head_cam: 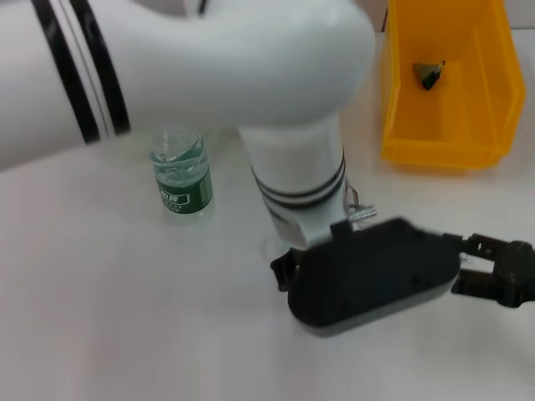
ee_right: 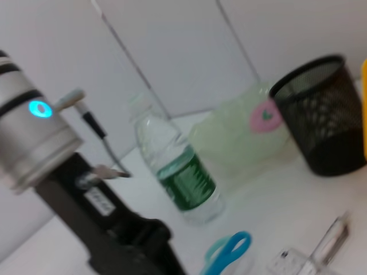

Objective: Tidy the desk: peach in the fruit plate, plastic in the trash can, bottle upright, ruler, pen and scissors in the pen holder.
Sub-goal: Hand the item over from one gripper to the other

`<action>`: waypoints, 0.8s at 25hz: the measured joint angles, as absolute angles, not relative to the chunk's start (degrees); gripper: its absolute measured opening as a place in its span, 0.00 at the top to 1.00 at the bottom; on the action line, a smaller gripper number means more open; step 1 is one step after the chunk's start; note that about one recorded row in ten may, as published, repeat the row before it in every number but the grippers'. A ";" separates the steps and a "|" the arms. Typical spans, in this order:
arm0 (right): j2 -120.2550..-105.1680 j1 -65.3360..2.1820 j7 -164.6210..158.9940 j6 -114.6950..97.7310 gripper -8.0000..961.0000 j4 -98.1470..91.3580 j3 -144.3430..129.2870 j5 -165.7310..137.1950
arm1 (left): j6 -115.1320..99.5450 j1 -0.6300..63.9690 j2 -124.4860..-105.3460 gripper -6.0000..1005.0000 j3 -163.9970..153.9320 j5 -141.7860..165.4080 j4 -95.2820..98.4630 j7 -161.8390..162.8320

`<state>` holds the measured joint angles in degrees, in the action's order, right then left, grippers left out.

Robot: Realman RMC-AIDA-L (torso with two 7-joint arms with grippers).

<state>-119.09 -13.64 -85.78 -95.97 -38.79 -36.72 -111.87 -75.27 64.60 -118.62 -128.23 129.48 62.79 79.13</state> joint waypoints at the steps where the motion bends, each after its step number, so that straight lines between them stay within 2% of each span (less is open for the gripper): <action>1: -119.09 -13.64 -85.78 -95.97 0.15 -38.79 -36.72 -111.87 | -77.53 63.98 -118.12 0.79 -124.41 128.00 64.67 78.33; 6: -118.56 -15.15 -92.78 -97.59 0.15 -37.64 -26.15 -111.12 | -81.63 60.86 -116.26 0.79 -117.30 126.37 71.01 77.15; 7: -117.90 -16.06 -97.18 -97.97 0.15 -36.69 -24.56 -110.96 | -81.63 60.86 -116.26 0.79 -117.30 126.37 71.01 77.15; 8: -116.59 -17.62 -105.87 -99.18 0.15 -35.75 -24.19 -110.95 | -81.81 60.25 -116.06 0.79 -118.58 127.21 72.63 77.48; 9: -116.59 -17.62 -105.87 -99.18 0.15 -35.75 -24.19 -110.95 | -81.81 60.25 -116.06 0.79 -118.58 127.21 72.63 77.48; 10: -115.60 -19.16 -115.39 -100.40 0.15 -35.54 -24.45 -111.01 | -81.81 60.21 -116.06 0.79 -119.09 127.64 72.94 77.60; 12: -115.20 -19.84 -120.63 -100.92 0.15 -35.55 -24.65 -111.15 | -81.72 60.18 -116.09 0.79 -120.96 129.24 74.26 78.40; 13: -114.24 -21.26 -128.54 -102.10 0.15 -35.27 -25.63 -111.38 | -81.58 60.03 -116.16 0.79 -123.48 131.64 76.56 79.74; 14: -114.24 -21.26 -128.54 -102.10 0.15 -35.27 -25.63 -111.38 | -81.58 60.03 -116.16 0.79 -123.48 131.64 76.56 79.74; 17: -112.21 -23.90 -135.98 -104.76 0.15 -34.94 -28.66 -111.77 | -81.40 59.88 -116.19 0.79 -125.28 133.69 79.03 80.74; 18: -110.86 -25.38 -139.54 -105.01 0.15 -35.03 -30.90 -112.96 | -81.39 59.88 -116.19 0.79 -125.36 133.82 79.43 80.78; 20: -110.31 -26.12 -141.16 -104.90 0.16 -34.97 -31.72 -113.96 | -81.44 59.95 -116.20 0.79 -125.55 134.17 80.39 80.80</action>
